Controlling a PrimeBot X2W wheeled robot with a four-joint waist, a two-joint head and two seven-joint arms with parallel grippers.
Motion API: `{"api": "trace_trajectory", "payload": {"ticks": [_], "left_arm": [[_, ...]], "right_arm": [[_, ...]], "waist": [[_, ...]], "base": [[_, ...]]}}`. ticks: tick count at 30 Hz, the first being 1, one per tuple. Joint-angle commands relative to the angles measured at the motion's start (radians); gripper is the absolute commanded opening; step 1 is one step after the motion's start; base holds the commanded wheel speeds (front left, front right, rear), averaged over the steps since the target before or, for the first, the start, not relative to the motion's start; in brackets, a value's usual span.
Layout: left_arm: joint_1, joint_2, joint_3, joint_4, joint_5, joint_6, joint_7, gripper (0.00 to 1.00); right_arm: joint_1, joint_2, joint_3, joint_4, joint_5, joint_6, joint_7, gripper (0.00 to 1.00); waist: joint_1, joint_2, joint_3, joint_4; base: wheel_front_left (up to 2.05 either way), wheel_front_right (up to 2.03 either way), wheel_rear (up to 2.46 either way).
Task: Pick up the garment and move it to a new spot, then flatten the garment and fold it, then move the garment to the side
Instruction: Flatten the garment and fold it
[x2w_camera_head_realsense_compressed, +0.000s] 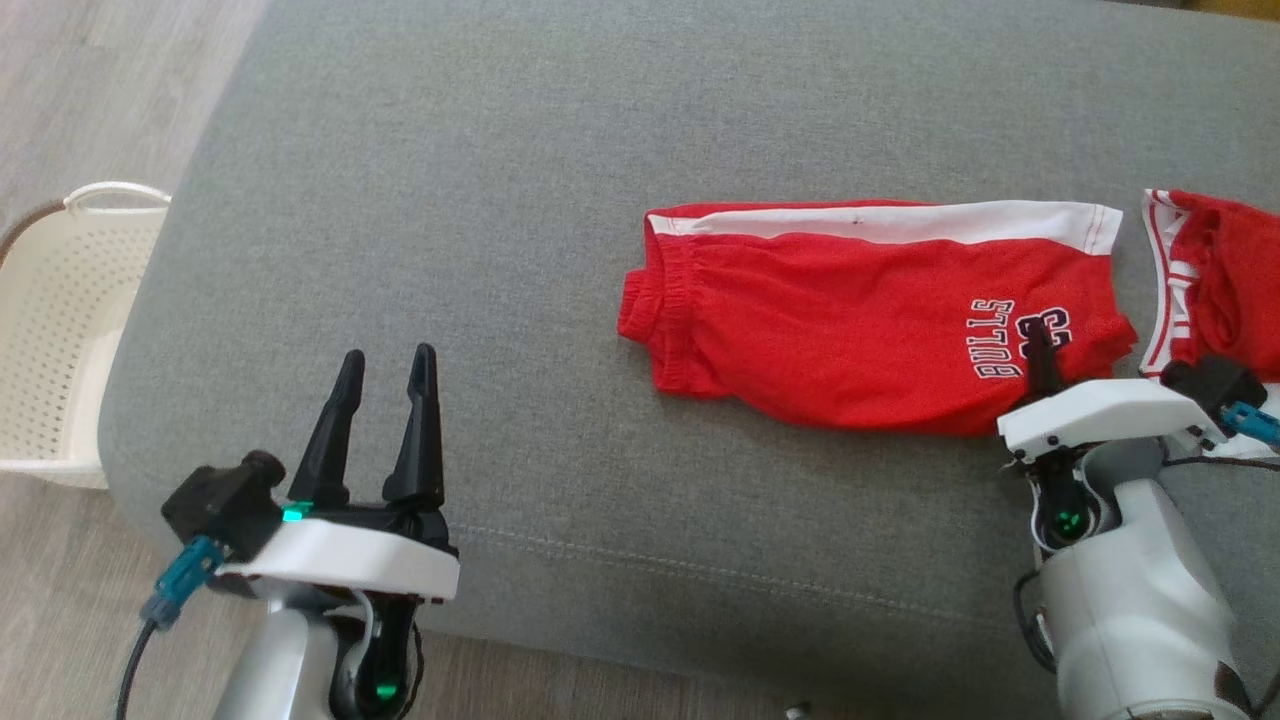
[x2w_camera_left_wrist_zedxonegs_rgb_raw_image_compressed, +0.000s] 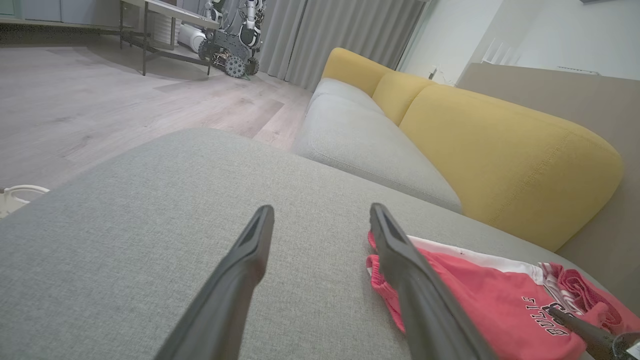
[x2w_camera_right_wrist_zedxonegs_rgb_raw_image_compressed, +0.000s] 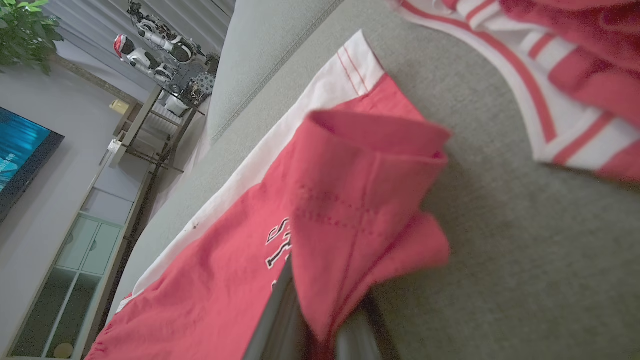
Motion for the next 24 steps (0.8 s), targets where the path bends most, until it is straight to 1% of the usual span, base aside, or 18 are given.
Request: {"api": "trace_trajectory", "payload": {"ticks": [1,3,7,9,10,11,12,15,21,24], "left_arm": [[-0.02,0.007,0.034,-0.027,0.004,-0.004,-0.012,1.0],[-0.021,0.007,0.034,-0.027,0.005,-0.005,-0.012,1.0],[-0.022,0.007,0.031,-0.026,0.005,-0.006,-0.012,1.0],[-0.021,0.007,0.031,-0.026,0.006,-0.007,-0.012,1.0],[-0.019,0.007,0.033,-0.027,0.006,-0.006,-0.012,1.0],[-0.019,0.007,0.033,-0.027,0.006,-0.006,-0.012,1.0],[-0.018,0.007,0.036,-0.027,0.007,-0.006,-0.012,1.0],[-0.016,0.007,0.04,-0.027,0.006,-0.007,-0.012,1.0],[-0.013,0.007,0.042,-0.027,0.006,-0.008,-0.012,1.0],[-0.011,0.007,0.04,-0.026,0.005,-0.008,-0.012,1.0]], "right_arm": [[-0.02,0.014,0.034,-0.024,-0.017,0.002,-0.024,0.0],[-0.026,0.014,0.044,-0.023,-0.051,0.002,-0.049,0.0],[-0.039,0.014,0.076,-0.039,-0.067,0.002,-0.075,0.0],[-0.043,0.014,0.121,-0.063,-0.066,0.002,-0.086,0.0],[-0.039,0.014,0.177,-0.095,-0.062,0.002,-0.095,0.0],[-0.039,0.014,0.177,-0.095,-0.062,0.002,-0.095,0.0],[-0.028,0.014,0.243,-0.139,-0.05,0.002,-0.1,0.0],[-0.004,0.014,0.329,-0.203,-0.042,0.002,-0.104,0.0],[0.038,0.014,0.465,-0.312,-0.024,0.002,-0.085,0.0],[0.052,0.014,0.512,-0.347,-0.022,0.002,-0.072,0.0]], "waist": [[0.0,0.0,-0.003,0.002],[0.0,0.0,-0.004,0.003],[0.0,0.0,-0.006,0.009],[0.0,0.0,-0.008,0.014],[0.0,0.0,-0.01,0.018],[0.0,0.0,-0.01,0.018],[0.0,0.0,-0.011,0.023],[0.0,0.0,-0.015,0.03],[0.0,0.0,-0.022,0.044],[0.0,0.0,-0.024,0.052]], "base": [[0.0,0.0,0.0],[0.0,0.0,0.0],[0.0,0.0,0.0],[0.0,0.0,0.0],[0.0,0.0,0.0],[0.0,0.0,0.0],[0.0,0.0,0.0],[0.0,0.0,0.0],[0.0,0.0,0.0],[0.0,0.0,0.0]]}}
